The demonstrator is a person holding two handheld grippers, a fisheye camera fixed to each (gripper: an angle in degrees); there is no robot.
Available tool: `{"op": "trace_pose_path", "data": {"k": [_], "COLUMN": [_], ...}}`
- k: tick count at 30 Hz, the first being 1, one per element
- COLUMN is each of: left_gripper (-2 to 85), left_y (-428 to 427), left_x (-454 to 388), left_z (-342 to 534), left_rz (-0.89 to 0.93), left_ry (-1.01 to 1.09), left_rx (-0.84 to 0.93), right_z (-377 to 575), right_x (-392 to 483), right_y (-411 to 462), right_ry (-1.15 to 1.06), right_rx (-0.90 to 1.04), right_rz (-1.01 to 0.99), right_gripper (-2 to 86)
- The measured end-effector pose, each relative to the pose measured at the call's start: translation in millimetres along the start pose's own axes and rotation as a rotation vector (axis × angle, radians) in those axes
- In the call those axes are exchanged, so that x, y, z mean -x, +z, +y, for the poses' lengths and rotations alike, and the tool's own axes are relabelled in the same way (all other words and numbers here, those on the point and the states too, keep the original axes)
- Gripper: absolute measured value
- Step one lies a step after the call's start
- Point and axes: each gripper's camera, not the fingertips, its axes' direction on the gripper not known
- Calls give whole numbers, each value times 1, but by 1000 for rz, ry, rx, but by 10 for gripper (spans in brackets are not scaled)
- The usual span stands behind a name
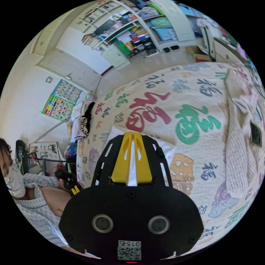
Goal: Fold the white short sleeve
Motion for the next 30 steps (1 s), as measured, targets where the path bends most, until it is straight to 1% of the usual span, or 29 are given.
{"op": "trace_pose_path", "data": {"k": [2,4,5,7,9,11,12,13,15,18,20,21,23,26,27,29,30], "left_gripper": [-4,-2,0,4,12,46,71,119,158,166,153,149,134,121,120,118,118], "left_y": [57,92,109,130,142,160,166,178,196,189,165,157,123,96,92,75,72], "left_x": [14,22,26,27,23,22,24,30,42,44,44,45,48,64,69,94,99], "left_z": [-18,-24,-25,-30,-37,-43,-43,-44,-47,-56,-66,-69,-84,-101,-103,-103,-102], "left_rz": [-40,-46,-94,-143,-168,-230,-233,-217,-146,-69,32,52,133,197,172,-32,-81], "left_ry": [-20,-57,-69,-63,-28,8,12,-3,-25,16,45,49,84,112,101,10,-12], "left_rx": [64,101,113,142,124,156,175,216,290,275,252,237,161,158,162,128,121], "right_z": [22,36,45,54,62,72,75,81,93,128,169,180,223,262,268,283,286], "right_x": [-46,-77,-92,-107,-118,-131,-134,-140,-149,-148,-135,-131,-114,-94,-92,-90,-92], "right_y": [-8,-10,-9,-9,-11,-15,-15,-17,-23,-42,-55,-57,-56,-44,-41,-28,-26], "right_ry": [119,195,227,239,234,226,227,231,253,212,182,180,173,162,162,180,189], "right_rx": [-26,-44,-58,-71,-79,-81,-77,-69,-52,-51,-20,-7,68,172,192,240,242], "right_rz": [4,-28,-46,-63,-75,-95,-94,-79,-58,-51,-62,-69,-80,-46,-34,32,41], "right_gripper": [0,0,1,3,7,20,24,37,58,80,82,83,83,84,83,67,57]}}
